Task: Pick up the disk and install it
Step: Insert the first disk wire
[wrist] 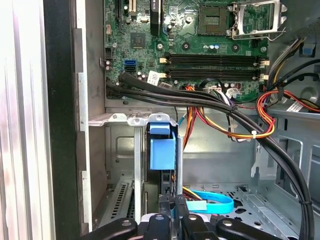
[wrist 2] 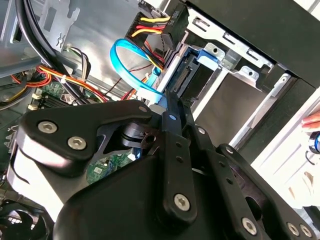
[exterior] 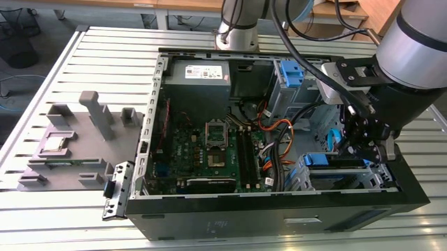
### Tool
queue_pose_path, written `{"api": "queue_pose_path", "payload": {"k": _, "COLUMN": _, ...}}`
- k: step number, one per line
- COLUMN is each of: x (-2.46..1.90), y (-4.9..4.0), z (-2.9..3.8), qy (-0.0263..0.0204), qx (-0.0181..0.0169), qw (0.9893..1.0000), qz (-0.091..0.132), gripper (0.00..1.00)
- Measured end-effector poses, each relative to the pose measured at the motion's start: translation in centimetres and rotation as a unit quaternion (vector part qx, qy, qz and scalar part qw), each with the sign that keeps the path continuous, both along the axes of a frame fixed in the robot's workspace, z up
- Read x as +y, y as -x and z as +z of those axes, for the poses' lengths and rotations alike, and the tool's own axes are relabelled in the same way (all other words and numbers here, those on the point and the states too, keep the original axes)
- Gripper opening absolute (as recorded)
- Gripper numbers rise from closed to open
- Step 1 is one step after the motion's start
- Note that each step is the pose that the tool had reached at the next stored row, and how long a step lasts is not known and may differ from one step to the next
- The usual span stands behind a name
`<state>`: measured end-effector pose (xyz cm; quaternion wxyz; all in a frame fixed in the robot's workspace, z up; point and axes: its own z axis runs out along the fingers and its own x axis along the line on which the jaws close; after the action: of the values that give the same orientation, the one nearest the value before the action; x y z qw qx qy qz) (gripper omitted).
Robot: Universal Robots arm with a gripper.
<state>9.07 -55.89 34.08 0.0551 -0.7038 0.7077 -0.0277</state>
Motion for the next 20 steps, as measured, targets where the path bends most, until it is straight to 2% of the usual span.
{"api": "queue_pose_path", "payload": {"k": 3, "x": 0.0, "y": 0.02, "z": -0.06, "qy": -0.0035, "qx": -0.0001, "qw": 1.0, "qz": 0.0, "gripper": 0.16}}
{"api": "queue_pose_path", "payload": {"k": 11, "x": -0.02, "y": 0.02, "z": -0.41, "qy": -0.0045, "qx": -0.0003, "qw": 1.0, "qz": 0.0, "gripper": 0.16}}
{"api": "queue_pose_path", "payload": {"k": 20, "x": -0.09, "y": 0.03, "z": -0.45, "qy": -0.0047, "qx": -0.0003, "qw": 1.0, "qz": 0.0, "gripper": 0.16}}
